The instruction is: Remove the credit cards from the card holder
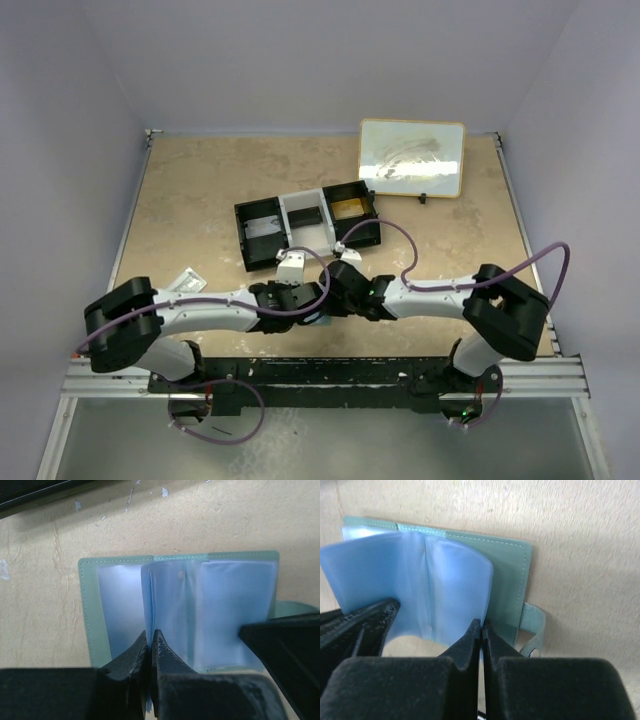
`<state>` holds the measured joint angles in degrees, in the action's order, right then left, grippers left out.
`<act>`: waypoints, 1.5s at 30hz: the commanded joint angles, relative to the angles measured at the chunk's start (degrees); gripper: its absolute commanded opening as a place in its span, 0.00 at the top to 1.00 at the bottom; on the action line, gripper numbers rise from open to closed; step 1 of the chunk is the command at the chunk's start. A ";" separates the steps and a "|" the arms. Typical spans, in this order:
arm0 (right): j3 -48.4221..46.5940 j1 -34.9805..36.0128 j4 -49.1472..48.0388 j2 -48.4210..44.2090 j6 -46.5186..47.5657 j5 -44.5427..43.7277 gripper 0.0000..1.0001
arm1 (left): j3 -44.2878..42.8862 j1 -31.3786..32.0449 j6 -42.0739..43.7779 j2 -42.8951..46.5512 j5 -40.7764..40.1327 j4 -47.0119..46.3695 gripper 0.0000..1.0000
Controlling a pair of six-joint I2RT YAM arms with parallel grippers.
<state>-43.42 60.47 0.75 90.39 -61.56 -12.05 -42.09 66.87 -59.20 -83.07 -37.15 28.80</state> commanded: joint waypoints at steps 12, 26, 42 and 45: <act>18.59 -6.78 -21.80 -12.24 -5.37 13.23 0.72 | 6.46 -1.26 -1.52 14.72 6.17 -7.92 0.64; 17.46 -6.99 -11.60 -30.03 0.59 5.18 0.54 | 3.23 -6.07 -0.96 22.91 2.24 2.31 0.58; 10.18 -7.32 -12.51 -14.57 12.17 11.92 0.52 | -4.71 -6.05 -3.36 30.35 -12.85 17.58 0.43; 9.52 -7.29 -13.74 -20.52 16.01 10.47 0.49 | -5.90 -6.33 -3.29 32.38 -16.21 20.78 0.36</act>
<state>-31.35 53.54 -10.83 77.38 -52.27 -0.43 -44.88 61.12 -61.36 -53.41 -45.54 43.16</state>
